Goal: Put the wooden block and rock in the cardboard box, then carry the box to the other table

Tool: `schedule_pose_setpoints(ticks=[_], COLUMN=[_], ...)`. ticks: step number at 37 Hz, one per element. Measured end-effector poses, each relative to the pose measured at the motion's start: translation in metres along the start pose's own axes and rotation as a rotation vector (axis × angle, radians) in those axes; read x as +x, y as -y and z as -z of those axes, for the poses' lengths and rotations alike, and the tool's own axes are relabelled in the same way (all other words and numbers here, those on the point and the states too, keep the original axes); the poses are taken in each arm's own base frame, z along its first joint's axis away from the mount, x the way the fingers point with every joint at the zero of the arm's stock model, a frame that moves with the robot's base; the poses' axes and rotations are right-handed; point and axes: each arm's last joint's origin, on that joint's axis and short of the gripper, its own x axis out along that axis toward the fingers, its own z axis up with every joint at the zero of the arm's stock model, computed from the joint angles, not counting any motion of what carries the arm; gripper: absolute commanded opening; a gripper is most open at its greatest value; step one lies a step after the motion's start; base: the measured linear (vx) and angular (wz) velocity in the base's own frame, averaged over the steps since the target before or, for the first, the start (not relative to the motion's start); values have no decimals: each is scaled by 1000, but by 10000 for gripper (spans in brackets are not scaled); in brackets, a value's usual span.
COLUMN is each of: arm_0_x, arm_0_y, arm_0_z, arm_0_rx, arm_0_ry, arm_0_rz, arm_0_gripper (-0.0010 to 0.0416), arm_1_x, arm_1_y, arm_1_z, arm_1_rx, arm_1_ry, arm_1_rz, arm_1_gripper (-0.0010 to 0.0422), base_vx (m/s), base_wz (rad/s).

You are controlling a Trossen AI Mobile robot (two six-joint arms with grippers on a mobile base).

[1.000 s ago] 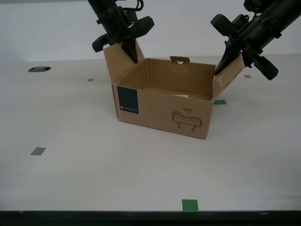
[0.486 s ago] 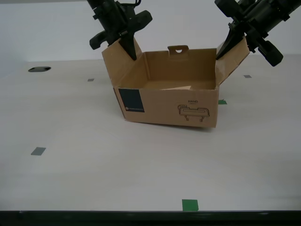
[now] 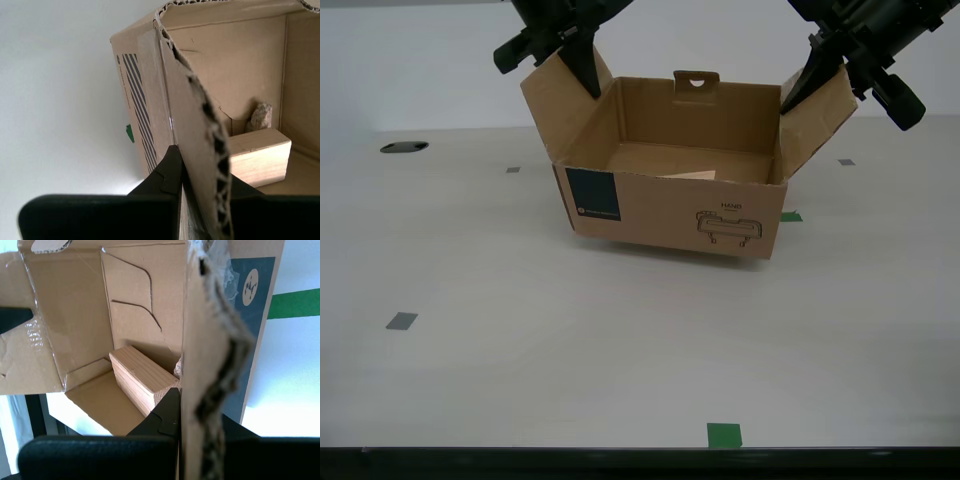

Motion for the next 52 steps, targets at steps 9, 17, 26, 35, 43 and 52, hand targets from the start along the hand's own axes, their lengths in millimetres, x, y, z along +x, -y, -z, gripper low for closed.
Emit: schedule_pose_setpoints(ticks=[9,17,26,35,43,52], arm_0_x=[0,0,0,0,0,0], arm_0_y=[0,0,1,1,2,2], arm_0_z=[0,0,2,2,3,3], arm_0_rx=[5,8,22,24,26,26], arm_0_ry=[-1,-3,-16,-17,-20,-21], arm_0_rz=[0,2,14,18,19,19], arm_0_gripper=[-1,-1,-1,-1,-1,-1], arm_1_x=[0,0,-1,-3,-3,-1], arm_1_y=[1,2,7,9,9,7], arm_1_z=[3,5,5,6,18,38], arm_1_rx=[2,4,12,15,18,-10], arm_1_ry=[-32,-49,-47,-43,-38,-22], arm_1_rz=[0,27,67,67,69,71], arm_1_gripper=[-1,-1,-1,-2,-2,-2], base_vx=[0,0,0,0,0,0], base_wz=[0,0,0,0,0,0])
